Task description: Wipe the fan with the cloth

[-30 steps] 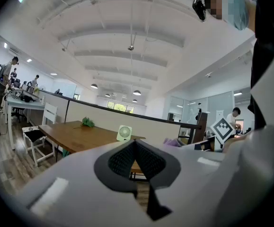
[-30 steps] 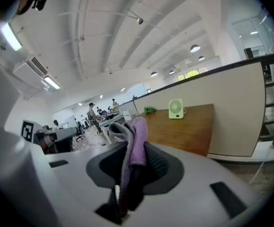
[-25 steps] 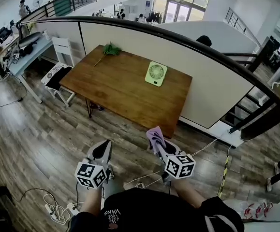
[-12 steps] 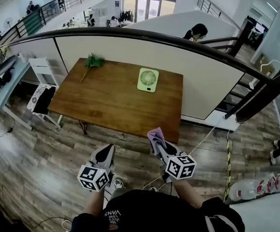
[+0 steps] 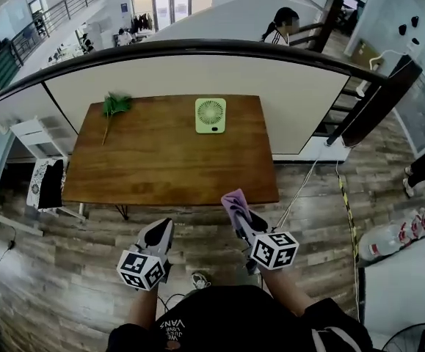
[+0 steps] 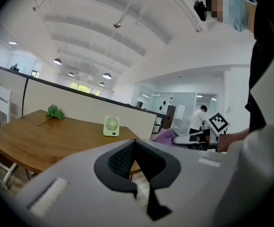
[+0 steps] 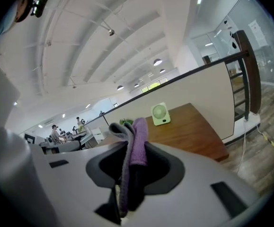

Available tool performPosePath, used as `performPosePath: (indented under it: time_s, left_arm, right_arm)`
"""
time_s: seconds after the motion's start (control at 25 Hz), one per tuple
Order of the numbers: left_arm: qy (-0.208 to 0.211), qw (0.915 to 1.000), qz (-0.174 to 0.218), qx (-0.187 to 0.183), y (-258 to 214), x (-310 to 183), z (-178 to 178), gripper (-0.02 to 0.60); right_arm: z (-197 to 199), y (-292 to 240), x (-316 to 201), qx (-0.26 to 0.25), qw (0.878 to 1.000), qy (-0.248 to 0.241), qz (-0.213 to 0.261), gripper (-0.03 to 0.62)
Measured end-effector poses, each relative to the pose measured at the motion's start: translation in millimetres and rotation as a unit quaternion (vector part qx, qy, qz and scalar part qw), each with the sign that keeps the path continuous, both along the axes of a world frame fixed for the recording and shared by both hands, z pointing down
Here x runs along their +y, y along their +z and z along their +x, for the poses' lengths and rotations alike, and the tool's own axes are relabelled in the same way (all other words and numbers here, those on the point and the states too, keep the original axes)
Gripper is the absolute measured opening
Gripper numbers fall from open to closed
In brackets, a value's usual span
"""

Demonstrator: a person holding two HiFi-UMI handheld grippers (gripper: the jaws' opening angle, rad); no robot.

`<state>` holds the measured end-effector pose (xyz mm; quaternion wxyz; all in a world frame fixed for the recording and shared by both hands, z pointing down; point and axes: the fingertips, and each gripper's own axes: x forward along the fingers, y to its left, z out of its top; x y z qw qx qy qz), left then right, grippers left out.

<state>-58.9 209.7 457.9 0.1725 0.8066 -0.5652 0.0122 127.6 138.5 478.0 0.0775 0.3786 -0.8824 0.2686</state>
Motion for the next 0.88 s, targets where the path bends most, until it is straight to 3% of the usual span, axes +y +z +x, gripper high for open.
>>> performPosePath:
  time_s: [0.28,0.88]
  left_arm:
    - [0.021,0.9996,-0.003,0.018,9,-25,-11,0.011]
    - [0.002,0.9999,-0.005,0.011,18,-144,-20,0.011]
  right_arm:
    - [-8,7,-12,0.017,1.000,0.021,-0.009,0.101]
    - [-20,20,-129,0.020,1.000,-0.006,-0.015,0.100]
